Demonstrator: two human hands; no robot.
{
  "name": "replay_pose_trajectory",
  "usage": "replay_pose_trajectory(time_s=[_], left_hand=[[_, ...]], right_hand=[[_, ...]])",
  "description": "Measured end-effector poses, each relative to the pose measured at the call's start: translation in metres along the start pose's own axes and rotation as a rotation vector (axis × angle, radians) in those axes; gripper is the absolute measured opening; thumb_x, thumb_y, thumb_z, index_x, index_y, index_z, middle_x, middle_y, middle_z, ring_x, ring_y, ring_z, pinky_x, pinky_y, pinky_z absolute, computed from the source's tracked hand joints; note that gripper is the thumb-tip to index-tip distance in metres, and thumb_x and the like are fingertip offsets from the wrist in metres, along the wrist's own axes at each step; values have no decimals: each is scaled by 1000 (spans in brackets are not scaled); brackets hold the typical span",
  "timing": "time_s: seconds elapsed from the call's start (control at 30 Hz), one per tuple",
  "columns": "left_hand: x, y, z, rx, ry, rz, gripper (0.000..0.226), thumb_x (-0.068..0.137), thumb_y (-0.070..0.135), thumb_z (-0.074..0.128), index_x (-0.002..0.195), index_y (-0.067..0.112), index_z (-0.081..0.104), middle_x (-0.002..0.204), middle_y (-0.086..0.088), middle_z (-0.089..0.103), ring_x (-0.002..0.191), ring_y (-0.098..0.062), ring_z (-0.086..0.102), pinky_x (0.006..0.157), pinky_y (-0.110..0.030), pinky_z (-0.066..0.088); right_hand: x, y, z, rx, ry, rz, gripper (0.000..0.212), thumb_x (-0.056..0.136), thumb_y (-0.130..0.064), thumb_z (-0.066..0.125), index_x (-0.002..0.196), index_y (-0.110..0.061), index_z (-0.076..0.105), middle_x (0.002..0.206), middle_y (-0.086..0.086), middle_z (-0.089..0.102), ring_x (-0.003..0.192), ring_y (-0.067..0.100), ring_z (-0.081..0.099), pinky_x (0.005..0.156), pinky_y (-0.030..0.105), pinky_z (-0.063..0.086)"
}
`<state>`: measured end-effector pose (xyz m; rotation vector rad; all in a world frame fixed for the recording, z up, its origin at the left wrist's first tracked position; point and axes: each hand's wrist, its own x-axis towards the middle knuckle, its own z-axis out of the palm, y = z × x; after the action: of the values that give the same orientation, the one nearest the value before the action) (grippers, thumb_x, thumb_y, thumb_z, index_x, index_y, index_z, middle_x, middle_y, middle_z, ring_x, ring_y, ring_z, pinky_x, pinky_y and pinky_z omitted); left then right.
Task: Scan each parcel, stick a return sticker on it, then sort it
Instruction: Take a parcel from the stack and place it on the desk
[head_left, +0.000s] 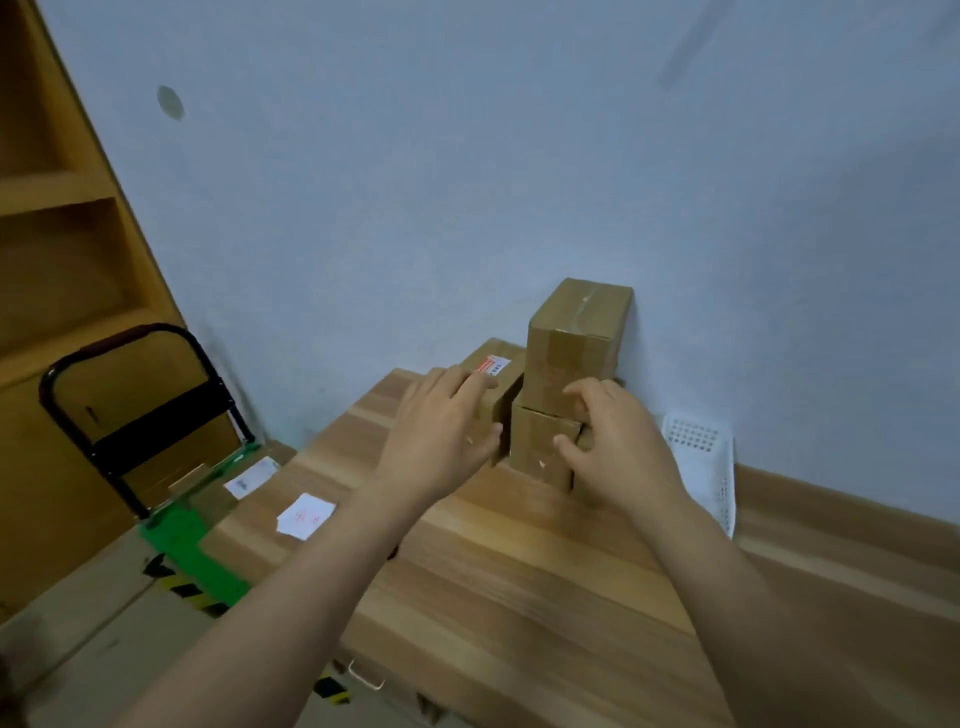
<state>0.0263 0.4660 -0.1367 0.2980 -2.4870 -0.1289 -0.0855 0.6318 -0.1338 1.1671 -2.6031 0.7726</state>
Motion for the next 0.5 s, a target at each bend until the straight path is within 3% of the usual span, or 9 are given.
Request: replay_pose_trajectory(time_s=[0.1, 0.2, 0.37, 0.5], left_hand=[[45, -17, 34, -37, -15, 83, 38, 79, 27, 71, 114, 16, 61, 113, 1, 61, 102, -22, 58, 85, -32, 44], [91, -38, 68, -89, -81, 113, 46, 83, 34, 68, 124, 19, 54, 126, 2, 55, 115, -19, 52, 94, -33, 44], [164, -66, 122, -199, -261, 104, 79, 85, 47, 65, 148, 20, 26, 151, 2, 32, 136, -17, 35, 107, -32, 35], [194, -80, 163, -300, -449, 54, 105, 81, 50, 70, 154, 20, 1, 159, 0, 19, 141, -19, 28, 108, -33, 35]], right_hand=[[36, 23, 15, 16, 45, 120, 59, 83, -27, 70, 135, -23, 42, 123, -2, 52, 116, 18, 50, 96, 36, 46], [72, 42, 26, 41, 93, 271, 73, 83, -28, 71, 143, -25, 30, 135, 0, 43, 124, 19, 46, 101, 37, 44], [130, 71, 49, 133, 112, 510, 85, 82, -29, 74, 148, -23, 22, 148, 3, 32, 131, 21, 41, 101, 36, 42], [158, 89, 72, 245, 80, 672, 101, 75, -30, 81, 152, -23, 15, 151, 4, 31, 133, 23, 41, 103, 40, 42]])
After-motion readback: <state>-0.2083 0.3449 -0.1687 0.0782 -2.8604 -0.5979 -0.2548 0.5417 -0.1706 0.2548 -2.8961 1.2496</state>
